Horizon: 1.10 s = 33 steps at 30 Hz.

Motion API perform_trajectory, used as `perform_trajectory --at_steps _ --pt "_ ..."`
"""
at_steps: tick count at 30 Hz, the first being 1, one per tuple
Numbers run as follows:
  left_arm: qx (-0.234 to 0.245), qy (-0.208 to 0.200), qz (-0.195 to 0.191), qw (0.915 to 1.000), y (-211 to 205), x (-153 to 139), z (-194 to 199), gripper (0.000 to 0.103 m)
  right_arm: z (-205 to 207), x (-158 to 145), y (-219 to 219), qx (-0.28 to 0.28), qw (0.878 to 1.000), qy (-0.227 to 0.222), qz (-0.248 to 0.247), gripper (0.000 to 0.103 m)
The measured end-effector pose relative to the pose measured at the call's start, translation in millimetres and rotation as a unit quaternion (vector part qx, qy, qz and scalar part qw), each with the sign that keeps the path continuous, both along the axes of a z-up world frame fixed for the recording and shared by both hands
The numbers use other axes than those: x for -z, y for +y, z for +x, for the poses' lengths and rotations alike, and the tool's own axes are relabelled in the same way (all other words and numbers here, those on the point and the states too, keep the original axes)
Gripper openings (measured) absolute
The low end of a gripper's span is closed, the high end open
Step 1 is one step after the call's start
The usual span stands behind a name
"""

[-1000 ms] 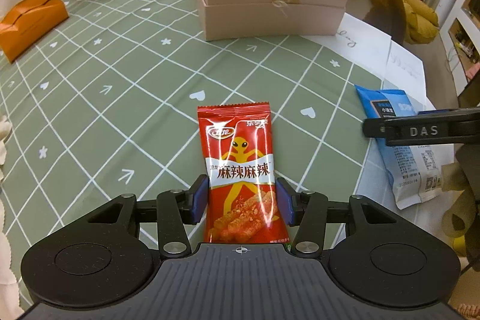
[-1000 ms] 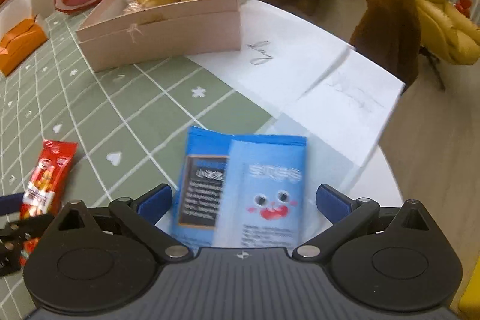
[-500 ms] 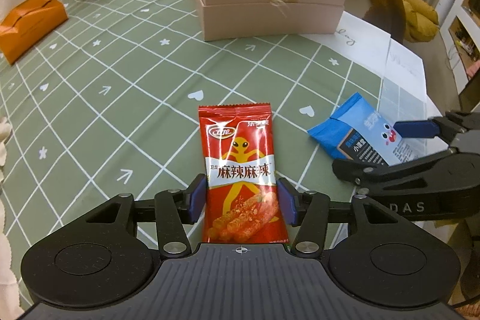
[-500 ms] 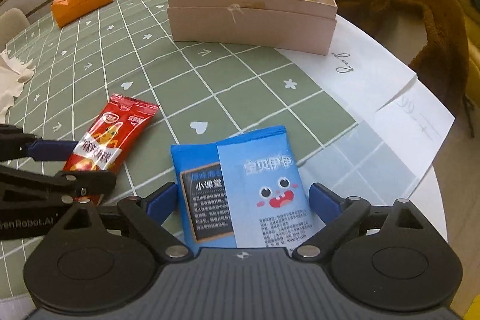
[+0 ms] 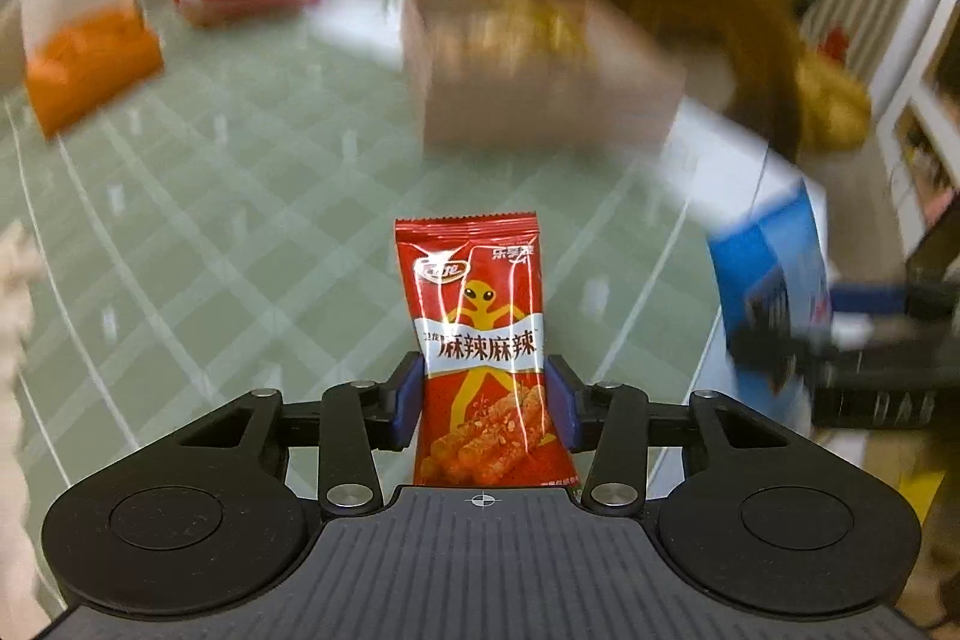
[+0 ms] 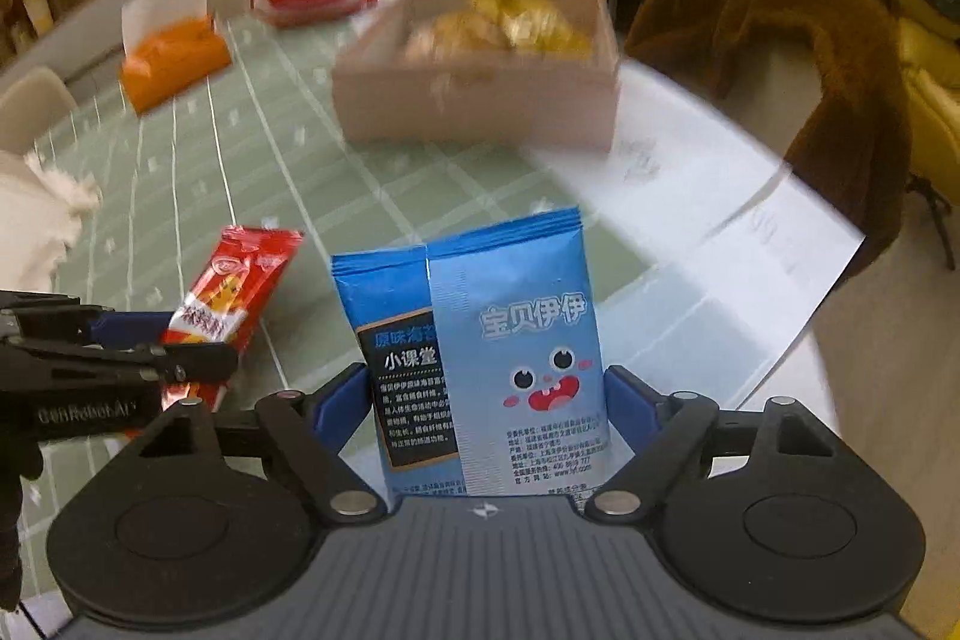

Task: Organize snacks
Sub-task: 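Carry the red packet into the pink box and open left tool while right carries snack bar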

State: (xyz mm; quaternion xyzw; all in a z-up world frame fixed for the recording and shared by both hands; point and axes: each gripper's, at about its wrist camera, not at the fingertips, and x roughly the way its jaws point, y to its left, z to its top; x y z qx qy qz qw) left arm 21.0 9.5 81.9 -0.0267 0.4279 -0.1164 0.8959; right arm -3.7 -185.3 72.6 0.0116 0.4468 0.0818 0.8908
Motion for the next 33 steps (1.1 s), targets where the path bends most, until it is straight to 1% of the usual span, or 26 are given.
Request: perform_trajectory --at_steps 3,6,7,8,9,10,11,12,14,15,17,19,21,23,25,28,29,30,33 --pt "0.007 -0.07 -0.021 0.9973 -2.5 -52.2 27.3 0.049 0.9 -23.0 -12.0 0.011 0.999 -0.03 0.012 0.084" --pt "0.006 -0.115 -0.033 0.9929 -8.9 -98.3 73.0 0.05 3.2 -41.3 -21.8 0.021 0.998 -0.054 0.026 0.082" --pt "0.009 -0.123 -0.042 0.9915 -12.1 -110.9 93.7 0.051 4.2 -46.1 -24.5 0.024 0.997 -0.061 0.03 0.08" --pt "0.014 -0.118 -0.054 0.9915 -16.1 -118.7 117.3 0.051 6.0 -48.4 -26.4 0.027 0.997 -0.062 0.032 0.073" --pt "0.019 -0.1 -0.073 0.9922 -20.3 -121.4 143.0 0.053 7.9 -49.3 -27.4 0.029 0.997 -0.061 0.034 0.068" --pt "0.024 -0.074 -0.096 0.9923 -22.1 -120.1 168.6 0.055 10.3 -49.7 -29.6 0.033 0.997 -0.058 0.039 0.067" --pt "0.028 -0.057 -0.121 0.9906 -22.1 -115.1 188.7 0.055 12.6 -49.1 -31.4 0.037 0.997 -0.053 0.044 0.064" --pt "0.023 -0.048 -0.14 0.9886 -20.5 -107.8 203.3 0.052 14.3 -47.6 -32.5 0.041 0.997 -0.048 0.048 0.06" --pt "-0.006 -0.051 -0.147 0.9878 -15.2 -95.1 208.3 0.051 16.2 -43.7 -33.6 0.048 0.997 -0.037 0.046 0.059" --pt "-0.013 -0.053 -0.152 0.9869 -12.7 -88.3 204.2 0.051 16.5 -39.8 -35.1 0.052 0.997 -0.031 0.042 0.059" --pt "-0.016 -0.037 -0.157 0.9868 -10.3 -73.9 194.8 0.051 16.5 -31.6 -38.8 0.053 0.997 -0.02 0.043 0.059" --pt "-0.013 -0.017 -0.15 0.9885 -8.2 -59.8 182.4 0.051 18.0 -20.8 -40.2 0.051 0.998 0.0 0.047 0.059" --pt "-0.01 -0.007 -0.141 0.9899 -6.3 -47.5 166.6 0.051 20.7 -10.5 -38.8 0.048 0.998 0.015 0.046 0.059" --pt "-0.002 0.014 -0.146 0.9891 2.8 -31.5 156.6 0.051 24.9 -2.8 -35.0 0.049 0.998 0.019 0.041 0.059" --pt "0.006 0.04 -0.154 0.9872 3.4 -15.2 143.9 0.051 30.8 3.3 -30.6 0.046 0.998 0.016 0.029 0.06" --pt "0.01 0.072 -0.154 0.9854 -1.8 5.3 123.5 0.051 44.9 11.8 -26.4 0.044 0.999 0.008 -0.002 0.07" --pt "0.01 0.081 -0.154 0.9848 -2.7 12.7 116.4 0.051 51.1 15.1 -28.1 0.048 0.999 0.01 -0.003 0.078" --pt "0.008 0.089 -0.154 0.984 -3.8 18.8 110.0 0.05 57.6 19.0 -30.9 0.056 0.998 0.014 0.0 0.083" --pt "0.002 0.105 -0.158 0.9818 -3.5 32.2 90.2 0.05 76.1 30.6 -44.4 0.103 0.994 0.032 0.018 0.084"
